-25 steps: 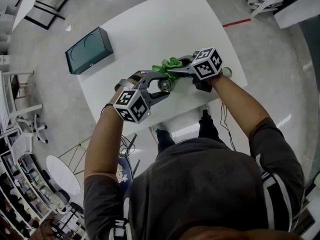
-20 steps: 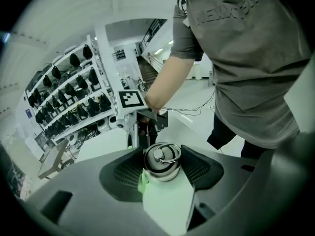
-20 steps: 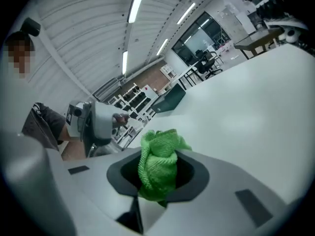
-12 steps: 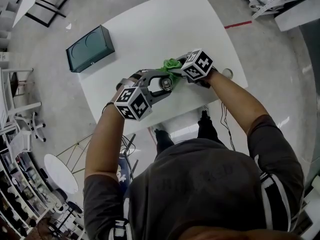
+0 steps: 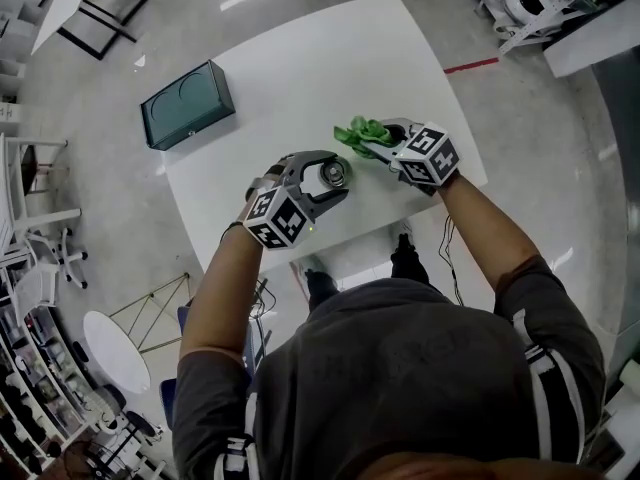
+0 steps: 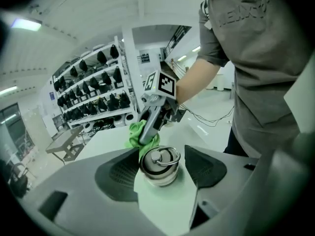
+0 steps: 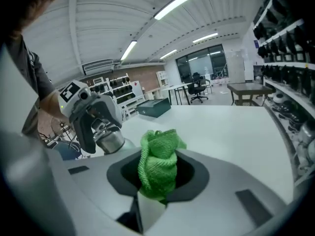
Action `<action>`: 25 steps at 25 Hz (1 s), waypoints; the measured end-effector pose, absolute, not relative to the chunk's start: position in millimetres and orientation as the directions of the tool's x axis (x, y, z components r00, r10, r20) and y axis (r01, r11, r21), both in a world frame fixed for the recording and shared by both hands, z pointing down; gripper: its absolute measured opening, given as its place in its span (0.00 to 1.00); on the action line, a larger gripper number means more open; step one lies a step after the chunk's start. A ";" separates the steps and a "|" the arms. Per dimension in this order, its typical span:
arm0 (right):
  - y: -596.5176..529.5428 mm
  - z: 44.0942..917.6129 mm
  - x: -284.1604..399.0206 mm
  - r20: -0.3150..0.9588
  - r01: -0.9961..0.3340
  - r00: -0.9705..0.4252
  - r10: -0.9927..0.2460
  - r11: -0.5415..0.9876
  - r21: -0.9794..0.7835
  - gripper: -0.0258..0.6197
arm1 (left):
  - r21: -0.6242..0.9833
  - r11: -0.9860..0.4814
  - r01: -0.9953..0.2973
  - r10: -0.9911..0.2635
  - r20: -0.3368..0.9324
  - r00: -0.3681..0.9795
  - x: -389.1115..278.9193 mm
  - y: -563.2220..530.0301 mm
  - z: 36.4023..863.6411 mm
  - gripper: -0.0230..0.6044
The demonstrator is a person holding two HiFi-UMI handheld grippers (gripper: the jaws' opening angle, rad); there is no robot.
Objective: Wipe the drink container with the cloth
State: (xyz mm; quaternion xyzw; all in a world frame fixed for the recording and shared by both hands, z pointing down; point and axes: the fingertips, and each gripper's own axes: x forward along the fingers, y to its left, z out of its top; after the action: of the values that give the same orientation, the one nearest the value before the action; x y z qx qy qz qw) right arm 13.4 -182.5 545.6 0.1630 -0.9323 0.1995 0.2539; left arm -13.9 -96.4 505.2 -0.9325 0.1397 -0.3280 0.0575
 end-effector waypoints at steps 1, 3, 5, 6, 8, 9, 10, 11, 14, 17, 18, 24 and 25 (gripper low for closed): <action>-181.0 539.1 21.8 0.537 -0.416 -0.816 -0.216 0.863 -0.285 0.16 | -0.194 -0.952 -0.238 -0.307 0.585 0.751 -12.1 -94.8 504.6 0.50; -177.7 525.0 37.7 0.531 -0.435 -0.813 -0.239 0.855 -0.281 0.17 | -0.184 -0.945 -0.271 -0.327 0.562 0.760 -8.9 -93.3 500.7 0.54; -176.3 506.2 49.9 0.514 -0.456 -0.814 -0.271 0.846 -0.276 0.17 | -0.172 -0.932 -0.318 -0.360 0.534 0.765 -10.0 -94.0 491.6 0.55; -175.4 495.0 53.1 0.504 -0.463 -0.815 -0.286 0.844 -0.269 0.17 | -0.160 -0.922 -0.353 -0.383 0.513 0.768 -13.6 -95.1 483.5 0.55; -172.0 470.4 53.0 0.485 -0.461 -0.820 -0.304 0.853 -0.245 0.17 | -0.124 -0.887 -0.446 -0.450 0.454 0.769 -28.0 -99.1 459.9 0.55; -170.0 458.1 51.1 0.475 -0.452 -0.825 -0.306 0.862 -0.231 0.17 | -0.106 -0.861 -0.497 -0.492 0.421 0.762 -38.0 -101.4 446.9 0.55; -168.0 446.5 49.1 0.464 -0.442 -0.832 -0.305 0.870 -0.221 0.17 | -0.090 -0.833 -0.546 -0.534 0.391 0.750 -48.8 -102.7 434.7 0.55; -165.6 436.1 47.6 0.454 -0.433 -0.838 -0.302 0.875 -0.217 0.17 | -0.073 -0.803 -0.591 -0.574 0.362 0.735 -59.4 -102.2 423.6 0.54; -158.6 410.0 48.2 0.420 -0.422 -0.854 -0.307 0.880 -0.216 0.17 | -0.008 -0.712 -0.702 -0.677 0.276 0.683 -88.0 -92.3 394.8 0.43; -155.4 381.7 46.0 0.372 -0.418 -0.869 -0.327 0.887 -0.198 0.17 | 0.069 -0.614 -0.786 -0.766 0.188 0.615 -117.9 -81.5 366.6 0.31; -153.0 374.3 44.7 0.360 -0.414 -0.873 -0.330 0.890 -0.189 0.17 | 0.096 -0.585 -0.805 -0.788 0.167 0.592 -126.5 -76.4 360.7 0.28; -139.1 353.2 44.7 0.305 -0.401 -0.889 -0.343 0.903 -0.155 0.17 | 0.209 -0.453 -0.867 -0.865 0.131 0.484 -159.8 -41.0 354.7 0.14; -137.3 352.6 45.1 0.299 -0.401 -0.890 -0.345 0.903 -0.151 0.17 | 0.222 -0.434 -0.873 -0.874 0.130 0.468 -164.2 -37.0 354.9 0.12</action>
State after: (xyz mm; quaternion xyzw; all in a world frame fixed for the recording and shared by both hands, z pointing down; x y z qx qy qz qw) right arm 45.1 -137.3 352.6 0.1930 -0.9663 0.1050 0.1340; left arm -164.2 -37.0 354.9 -0.8467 0.5160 0.0022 -0.1295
